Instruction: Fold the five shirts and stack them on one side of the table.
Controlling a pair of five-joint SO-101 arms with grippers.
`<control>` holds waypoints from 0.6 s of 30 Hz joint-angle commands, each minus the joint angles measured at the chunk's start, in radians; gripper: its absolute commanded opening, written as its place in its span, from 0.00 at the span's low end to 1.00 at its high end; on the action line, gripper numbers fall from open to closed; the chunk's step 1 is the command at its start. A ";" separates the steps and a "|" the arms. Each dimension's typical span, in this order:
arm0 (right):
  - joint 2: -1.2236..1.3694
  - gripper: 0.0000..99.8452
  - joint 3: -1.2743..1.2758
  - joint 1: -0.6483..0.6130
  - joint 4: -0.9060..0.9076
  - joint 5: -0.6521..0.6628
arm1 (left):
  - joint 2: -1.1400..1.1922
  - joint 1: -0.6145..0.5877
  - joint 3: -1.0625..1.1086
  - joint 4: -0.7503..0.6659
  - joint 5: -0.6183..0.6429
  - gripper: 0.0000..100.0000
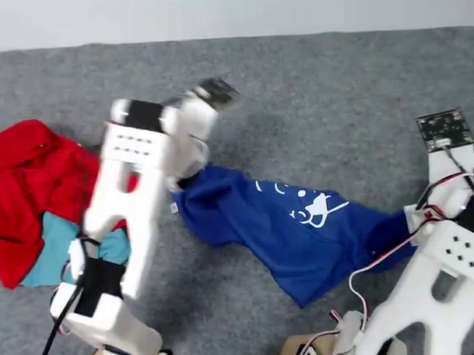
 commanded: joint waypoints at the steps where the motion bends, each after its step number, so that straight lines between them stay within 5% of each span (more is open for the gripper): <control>1: -0.007 0.22 -0.106 0.030 0.087 0.005 | -0.060 0.110 0.015 -0.029 -0.005 0.15; 7: -0.007 0.37 -0.256 0.205 0.186 0.009 | -0.051 0.316 0.016 -0.087 -0.003 0.20; 18: -0.007 0.37 -0.298 0.461 0.196 0.009 | 0.229 0.534 -0.079 -0.166 -0.003 0.20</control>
